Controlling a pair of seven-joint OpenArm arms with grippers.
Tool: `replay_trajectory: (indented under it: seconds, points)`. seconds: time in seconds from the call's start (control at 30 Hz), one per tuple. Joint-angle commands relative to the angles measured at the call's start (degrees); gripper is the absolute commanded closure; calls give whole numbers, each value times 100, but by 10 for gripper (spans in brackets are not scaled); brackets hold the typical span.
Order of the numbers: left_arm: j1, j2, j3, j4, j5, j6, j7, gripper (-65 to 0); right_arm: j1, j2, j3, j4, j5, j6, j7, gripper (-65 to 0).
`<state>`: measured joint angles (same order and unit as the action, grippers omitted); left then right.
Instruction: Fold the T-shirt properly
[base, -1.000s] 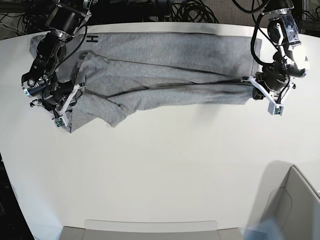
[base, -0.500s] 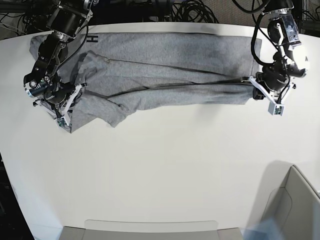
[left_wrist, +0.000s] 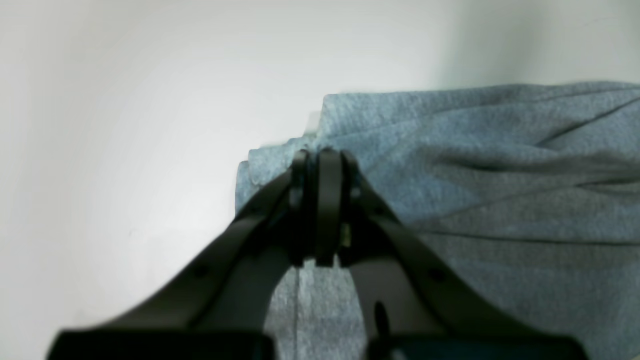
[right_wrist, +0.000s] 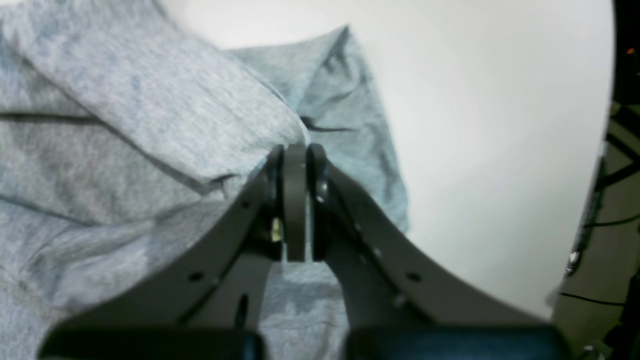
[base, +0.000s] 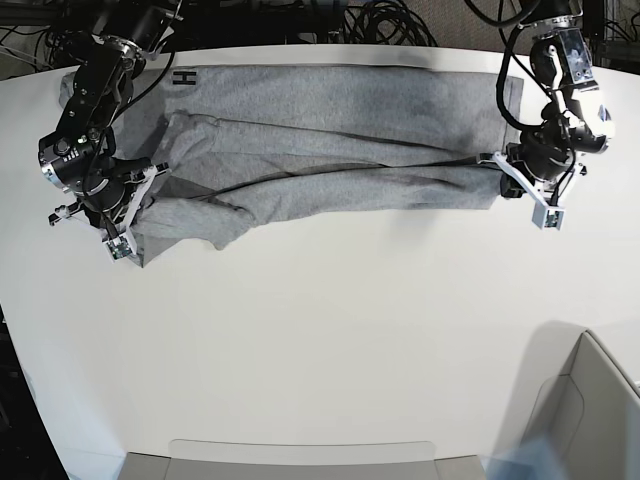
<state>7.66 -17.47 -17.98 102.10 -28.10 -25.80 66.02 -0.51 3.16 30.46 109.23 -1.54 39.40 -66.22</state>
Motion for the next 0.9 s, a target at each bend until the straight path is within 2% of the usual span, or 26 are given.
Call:
replay_trajectory:
  seconds: [0.0,0.17,0.4,0.53,0.67,0.77,0.87]
  points:
    - [-50,-86,-18,88,-25,-18,-66,0,21,67,-8,185,27,60,68,0]
    - [-41,-86,-18,88,-25,-18,-66,0,-41,286,-8,229,18,60,68,0]
    - [-41,-86,-18,88,-25,-18,-66,0,-15,330,-26,9,18,60,103,0]
    - [-32,-86,-18,88,-25,-18,-66,0,-15,401,-448,9,9,60,112,0]
    - [-32,-86,-9,88,-25,-18,-66,0,-32,445,-800,18,-360,60,129,0]
    - [-32,-86,-9,88,-25,-18,-66,0,3,409,-1055,-114,-817,60,455,0]
    - [-32,-86,-9,88,-25,-18,-66,0,3,357,-1151,106,-1063,60,525,0]
